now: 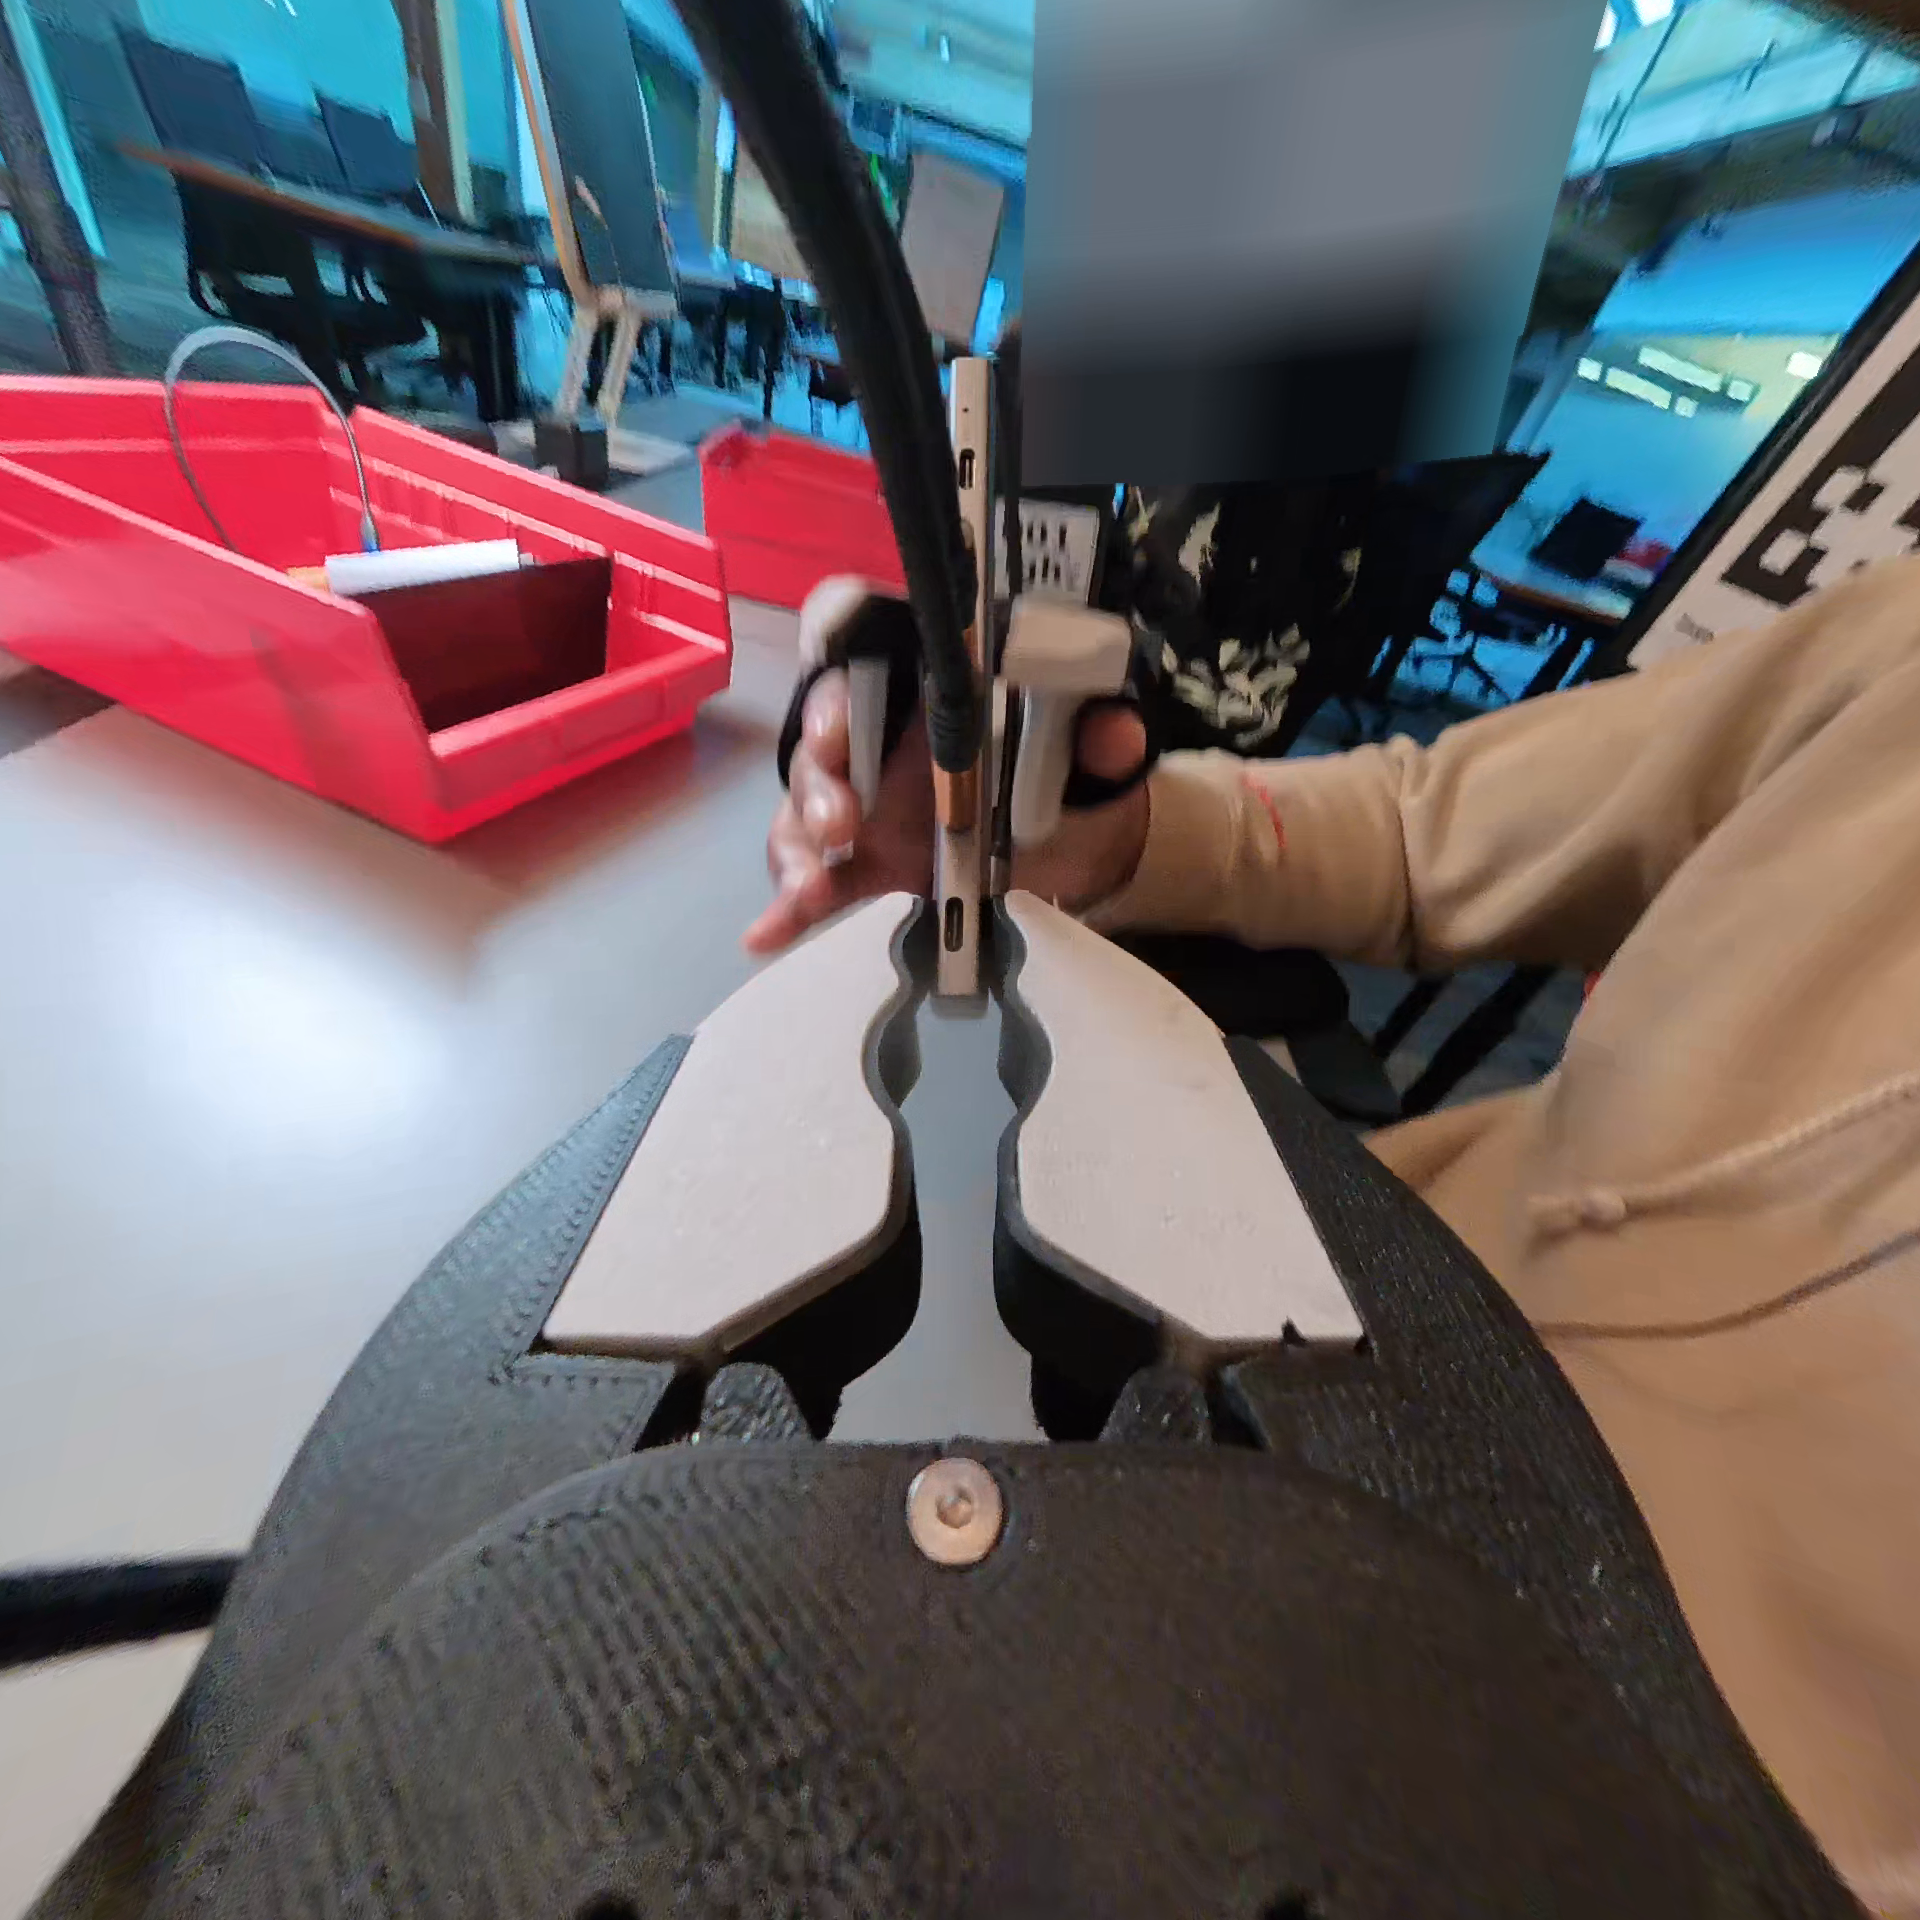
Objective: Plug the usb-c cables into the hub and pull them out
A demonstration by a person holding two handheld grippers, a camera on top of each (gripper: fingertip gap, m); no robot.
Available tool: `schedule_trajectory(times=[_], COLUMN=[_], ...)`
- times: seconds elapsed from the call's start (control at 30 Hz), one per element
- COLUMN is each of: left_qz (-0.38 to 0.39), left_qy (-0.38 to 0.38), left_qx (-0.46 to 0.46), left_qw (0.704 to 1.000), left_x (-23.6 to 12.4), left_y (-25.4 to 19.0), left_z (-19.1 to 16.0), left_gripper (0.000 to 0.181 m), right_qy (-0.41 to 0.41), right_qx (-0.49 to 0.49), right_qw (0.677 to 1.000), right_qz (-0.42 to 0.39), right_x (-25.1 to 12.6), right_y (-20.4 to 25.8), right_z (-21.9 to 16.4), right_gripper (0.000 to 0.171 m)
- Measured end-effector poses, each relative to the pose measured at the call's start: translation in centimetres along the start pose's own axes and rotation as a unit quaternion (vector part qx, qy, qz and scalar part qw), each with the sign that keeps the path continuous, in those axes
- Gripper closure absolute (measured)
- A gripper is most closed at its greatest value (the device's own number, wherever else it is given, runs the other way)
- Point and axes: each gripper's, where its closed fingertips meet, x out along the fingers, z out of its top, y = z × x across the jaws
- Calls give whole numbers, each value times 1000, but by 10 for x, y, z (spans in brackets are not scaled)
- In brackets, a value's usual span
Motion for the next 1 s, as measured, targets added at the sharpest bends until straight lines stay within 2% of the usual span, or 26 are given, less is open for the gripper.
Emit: schedule_trajectory(times=[0.07,0.17,0.27,0.4,0.47,0.5,0.53,0.57,0.67,0.73,0.8,0.9,1.0], left_qz=[2,-1,-8,-10,-8,2,11,12,17,34,36,48,39], left_qy=[41,75,109,138,147,149,148,137,76,50,42,35,31], left_qx=[8,4,5,25,41,49,56,58,56,71,80,77,64], left_qw=[999,997,994,990,988,988,987,989,995,996,995,995,997], left_x=[-12,-24,-25,-20,-18,-19,-20,-22,-27,-33,-40,-47,-51], left_y=[5,9,11,8,4,5,6,6,1,0,-4,-5,-9], left_z=[-9,-21,-33,-41,-43,-44,-43,-40,-18,-4,3,2,-6], left_gripper=[171,171,171,171,171,171,171,171,166,151,151,151,154], right_qy=[28,145,252,382,429,447,460,462,433,426,422,434,456], right_qx=[-20,-83,-155,-163,-165,-173,-181,-183,-179,-210,-227,-251,-273], right_qw=[999,986,955,909,887,876,867,865,881,879,877,863,834], right_qz=[-3,27,9,46,55,56,59,60,61,39,4,-61,-150], right_x=[-11,-30,-41,-36,-30,-29,-29,-28,-21,-24,-32,-52,-77], right_y=[-7,-3,-8,3,4,3,4,6,17,14,3,-23,-62], right_z=[7,4,0,-21,-38,-45,-49,-49,-28,-6,25,75,123], right_gripper=[133,130,128,127,135,151,158,158,160,161,161,161,161])
